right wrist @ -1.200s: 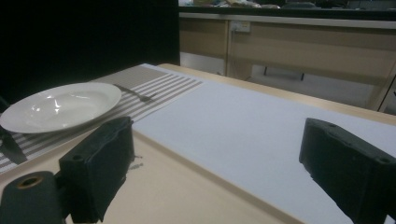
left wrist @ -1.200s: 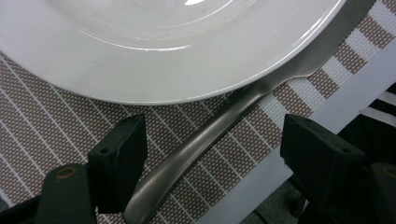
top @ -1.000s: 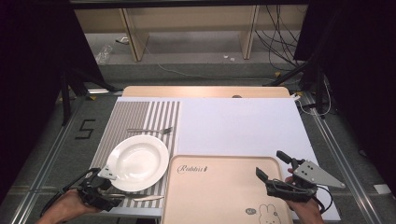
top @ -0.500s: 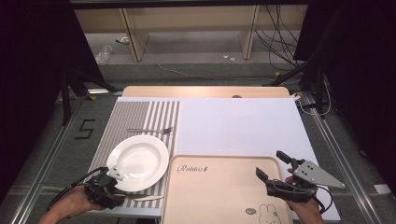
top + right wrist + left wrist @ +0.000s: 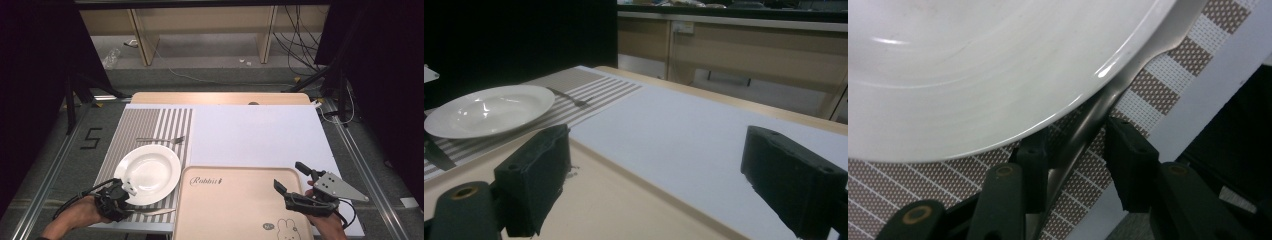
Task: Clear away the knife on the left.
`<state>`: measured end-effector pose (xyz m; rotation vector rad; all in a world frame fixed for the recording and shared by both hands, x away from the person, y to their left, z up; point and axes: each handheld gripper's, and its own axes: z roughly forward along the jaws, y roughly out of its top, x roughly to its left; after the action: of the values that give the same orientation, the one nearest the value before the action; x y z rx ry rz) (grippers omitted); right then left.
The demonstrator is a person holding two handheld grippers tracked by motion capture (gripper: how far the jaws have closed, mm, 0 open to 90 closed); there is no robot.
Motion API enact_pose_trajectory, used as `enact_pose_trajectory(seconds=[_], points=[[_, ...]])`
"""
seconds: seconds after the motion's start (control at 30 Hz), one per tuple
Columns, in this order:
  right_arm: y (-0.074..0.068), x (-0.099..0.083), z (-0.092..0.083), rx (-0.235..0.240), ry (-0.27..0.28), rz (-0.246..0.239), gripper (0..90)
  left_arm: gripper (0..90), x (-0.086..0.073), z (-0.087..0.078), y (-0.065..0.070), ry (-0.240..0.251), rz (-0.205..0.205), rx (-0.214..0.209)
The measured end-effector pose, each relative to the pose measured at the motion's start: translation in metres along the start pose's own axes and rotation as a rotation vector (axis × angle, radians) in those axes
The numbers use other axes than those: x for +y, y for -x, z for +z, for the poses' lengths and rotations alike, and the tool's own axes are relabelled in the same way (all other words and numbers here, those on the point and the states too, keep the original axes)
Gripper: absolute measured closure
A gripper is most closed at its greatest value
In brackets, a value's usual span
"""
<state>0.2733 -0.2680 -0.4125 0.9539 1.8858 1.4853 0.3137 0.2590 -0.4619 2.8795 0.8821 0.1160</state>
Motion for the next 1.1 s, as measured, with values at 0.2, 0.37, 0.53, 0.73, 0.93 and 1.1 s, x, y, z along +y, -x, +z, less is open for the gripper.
enact_pose_trajectory(seconds=[0.2,0.37,0.53,0.73,0.93,1.1], points=[[0.000,0.000,0.000,0.002,0.000,-0.005,13.7,68.8,0.009,0.000,0.006,-0.060,0.101,0.009],[0.000,0.000,0.000,0.002,-0.001,-0.008,13.8,72.7,0.010,0.000,0.011,-0.068,0.157,0.031],[0.000,0.000,0.001,0.004,-0.005,-0.012,14.2,77.0,0.007,0.000,0.015,-0.051,0.223,0.041],[-0.001,0.000,0.001,0.001,-0.010,-0.014,14.4,78.6,0.006,-0.001,0.018,-0.043,0.239,0.055],[0.000,-0.001,0.001,-0.001,-0.015,-0.010,14.6,79.3,0.002,-0.002,0.021,-0.033,0.262,0.068],[0.000,-0.001,0.001,-0.001,-0.017,-0.009,14.6,79.5,-0.001,-0.003,0.024,-0.065,0.256,0.055]])
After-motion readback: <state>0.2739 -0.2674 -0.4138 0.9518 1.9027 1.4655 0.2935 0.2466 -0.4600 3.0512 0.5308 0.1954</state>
